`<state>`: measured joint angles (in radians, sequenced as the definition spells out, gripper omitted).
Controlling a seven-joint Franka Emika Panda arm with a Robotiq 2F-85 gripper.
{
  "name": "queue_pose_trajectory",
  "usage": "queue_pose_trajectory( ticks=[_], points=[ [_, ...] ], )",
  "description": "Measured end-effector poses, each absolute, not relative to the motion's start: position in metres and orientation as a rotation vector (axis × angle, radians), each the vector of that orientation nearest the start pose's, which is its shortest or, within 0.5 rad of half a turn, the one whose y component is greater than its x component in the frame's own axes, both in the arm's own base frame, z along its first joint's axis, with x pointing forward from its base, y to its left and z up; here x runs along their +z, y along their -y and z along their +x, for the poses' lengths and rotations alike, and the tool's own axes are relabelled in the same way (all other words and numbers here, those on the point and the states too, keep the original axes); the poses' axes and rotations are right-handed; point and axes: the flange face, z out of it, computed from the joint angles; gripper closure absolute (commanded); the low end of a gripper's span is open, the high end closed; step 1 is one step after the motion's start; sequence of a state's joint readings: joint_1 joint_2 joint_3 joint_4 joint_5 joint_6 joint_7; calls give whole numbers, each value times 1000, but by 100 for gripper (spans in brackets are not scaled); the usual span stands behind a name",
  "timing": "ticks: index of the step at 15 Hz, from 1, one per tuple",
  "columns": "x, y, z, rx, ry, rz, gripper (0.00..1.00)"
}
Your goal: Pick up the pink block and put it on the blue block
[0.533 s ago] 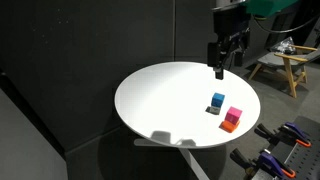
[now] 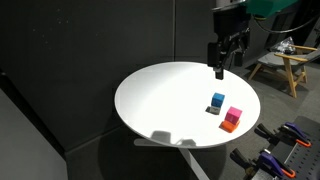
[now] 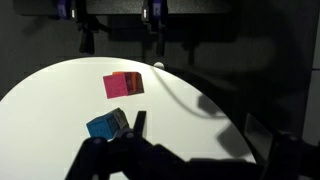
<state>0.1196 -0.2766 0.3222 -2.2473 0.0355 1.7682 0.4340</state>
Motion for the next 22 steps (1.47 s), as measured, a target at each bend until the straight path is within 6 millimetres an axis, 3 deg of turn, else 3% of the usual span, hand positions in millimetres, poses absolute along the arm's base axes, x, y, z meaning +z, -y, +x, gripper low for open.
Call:
queue_pose_trajectory(
  ticks=[4, 10, 15, 22],
  points=[
    [462, -187, 407, 243, -82, -3248, 0],
    [487, -155, 416, 101, -179, -3202, 0],
    [500, -114, 417, 20, -255, -3166, 0],
    [491, -49, 419, -68, -326, -3120, 0]
  ],
)
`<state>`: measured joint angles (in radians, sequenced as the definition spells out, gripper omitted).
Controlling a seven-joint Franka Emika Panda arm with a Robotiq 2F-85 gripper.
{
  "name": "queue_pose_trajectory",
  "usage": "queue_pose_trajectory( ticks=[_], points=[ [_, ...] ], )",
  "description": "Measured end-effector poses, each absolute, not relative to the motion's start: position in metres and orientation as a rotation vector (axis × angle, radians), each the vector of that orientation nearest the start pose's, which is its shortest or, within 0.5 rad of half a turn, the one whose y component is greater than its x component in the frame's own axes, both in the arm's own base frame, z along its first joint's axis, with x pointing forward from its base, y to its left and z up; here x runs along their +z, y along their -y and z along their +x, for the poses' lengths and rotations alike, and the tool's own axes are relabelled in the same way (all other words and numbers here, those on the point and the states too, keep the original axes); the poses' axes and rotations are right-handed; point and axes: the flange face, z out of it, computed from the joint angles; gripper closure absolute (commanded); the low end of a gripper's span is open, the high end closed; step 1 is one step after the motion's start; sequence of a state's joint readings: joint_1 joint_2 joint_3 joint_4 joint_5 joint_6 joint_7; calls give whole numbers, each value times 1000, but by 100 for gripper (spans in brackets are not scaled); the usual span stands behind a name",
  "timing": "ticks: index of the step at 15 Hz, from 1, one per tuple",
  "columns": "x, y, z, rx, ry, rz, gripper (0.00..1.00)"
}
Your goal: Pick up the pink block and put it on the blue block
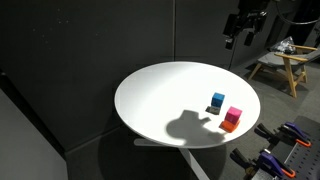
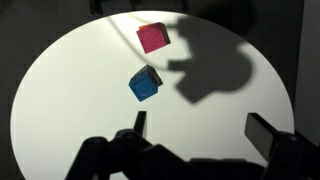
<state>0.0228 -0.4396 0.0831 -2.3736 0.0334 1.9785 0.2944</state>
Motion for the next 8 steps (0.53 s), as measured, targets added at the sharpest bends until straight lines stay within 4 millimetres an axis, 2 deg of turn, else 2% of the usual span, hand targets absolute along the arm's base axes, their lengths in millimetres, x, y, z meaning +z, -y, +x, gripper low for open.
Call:
queue_pose_trajectory(
  ticks=[4, 8],
  points=[
    [478, -21, 425, -161, -349, -3101, 0],
    [463, -11, 428, -146, -372, -3100, 0]
  ],
)
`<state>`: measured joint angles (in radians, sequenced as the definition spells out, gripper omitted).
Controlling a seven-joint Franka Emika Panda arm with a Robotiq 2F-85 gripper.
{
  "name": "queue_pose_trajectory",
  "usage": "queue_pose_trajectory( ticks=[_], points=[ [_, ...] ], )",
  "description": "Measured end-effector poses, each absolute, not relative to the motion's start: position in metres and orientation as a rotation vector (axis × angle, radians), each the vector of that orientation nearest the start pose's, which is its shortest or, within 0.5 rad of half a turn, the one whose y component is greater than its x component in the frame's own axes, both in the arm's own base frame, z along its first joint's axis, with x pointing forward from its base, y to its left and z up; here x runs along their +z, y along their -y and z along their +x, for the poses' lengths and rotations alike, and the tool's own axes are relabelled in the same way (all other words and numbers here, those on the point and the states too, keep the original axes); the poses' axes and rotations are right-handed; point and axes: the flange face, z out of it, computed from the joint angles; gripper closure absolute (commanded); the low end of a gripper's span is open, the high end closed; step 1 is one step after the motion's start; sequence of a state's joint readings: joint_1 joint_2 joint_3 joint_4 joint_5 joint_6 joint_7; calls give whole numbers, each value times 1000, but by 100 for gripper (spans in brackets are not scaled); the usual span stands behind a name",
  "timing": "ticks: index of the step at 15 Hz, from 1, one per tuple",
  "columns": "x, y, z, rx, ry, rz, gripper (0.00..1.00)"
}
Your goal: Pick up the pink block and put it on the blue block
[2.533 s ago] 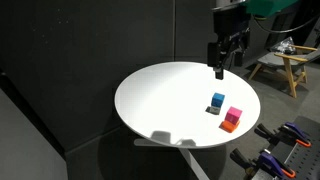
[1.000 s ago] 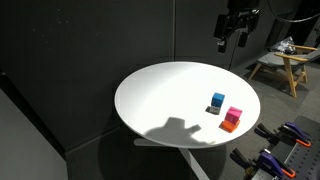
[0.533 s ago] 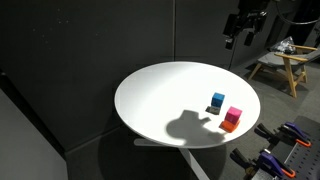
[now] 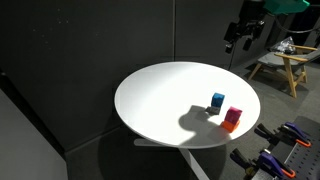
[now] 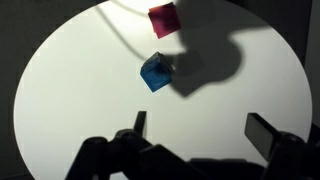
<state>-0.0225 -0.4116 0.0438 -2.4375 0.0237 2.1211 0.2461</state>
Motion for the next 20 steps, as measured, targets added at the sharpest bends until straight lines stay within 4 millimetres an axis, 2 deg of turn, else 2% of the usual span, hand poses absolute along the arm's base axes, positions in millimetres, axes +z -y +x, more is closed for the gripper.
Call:
queue_pose_trajectory(
  ticks=[9, 20],
  points=[
    [456, -12, 426, -133, -364, -3103, 0],
    [375, 0, 413, -20, -296, -3162, 0]
  ],
)
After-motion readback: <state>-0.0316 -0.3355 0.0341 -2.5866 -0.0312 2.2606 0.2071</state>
